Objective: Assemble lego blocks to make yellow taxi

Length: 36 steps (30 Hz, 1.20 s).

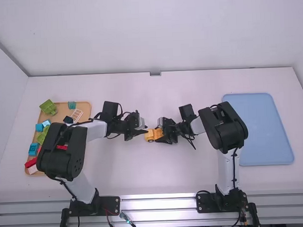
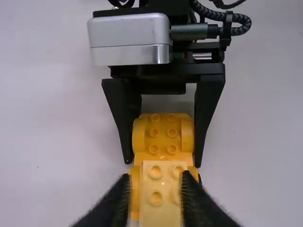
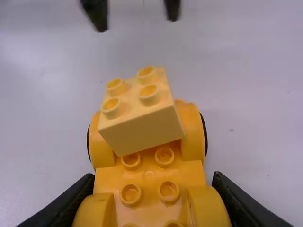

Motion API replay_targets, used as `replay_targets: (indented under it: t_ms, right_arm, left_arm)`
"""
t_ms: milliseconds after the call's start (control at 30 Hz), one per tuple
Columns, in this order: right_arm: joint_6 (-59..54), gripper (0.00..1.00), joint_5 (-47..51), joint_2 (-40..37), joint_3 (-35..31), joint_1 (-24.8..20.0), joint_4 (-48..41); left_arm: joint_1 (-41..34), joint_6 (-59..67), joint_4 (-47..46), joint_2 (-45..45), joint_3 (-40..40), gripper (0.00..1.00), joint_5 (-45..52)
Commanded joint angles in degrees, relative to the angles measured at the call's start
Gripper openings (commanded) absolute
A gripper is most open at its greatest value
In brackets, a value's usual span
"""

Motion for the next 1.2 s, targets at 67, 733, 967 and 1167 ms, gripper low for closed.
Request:
replay_targets:
  t_ms: [67,733,967,1167]
  right_arm:
    - [0.59,0.41,-0.22,1.29,0.31,0.15,-0.39]
    - [0.55,0.41,-0.33,1.29,0.31,0.55,-0.42]
    - [0.59,0.41,-0.33,1.29,0.31,0.55,-0.37]
    - [0.61,0.41,-0.31,1.29,0.31,0.55,-0.44]
  left_arm:
    - [-0.7,0.24,-1.11,-0.42,-0.42,0.02,-2.21]
    - [-6.05,-7.32,5.31,6.32,-0.39,0.02,-12.04]
    - [-6.62,-7.28,5.42,6.32,-0.39,0.02,-9.94]
    - [-4.2,-7.3,5.25,3.1,0.81,0.01,-2.86]
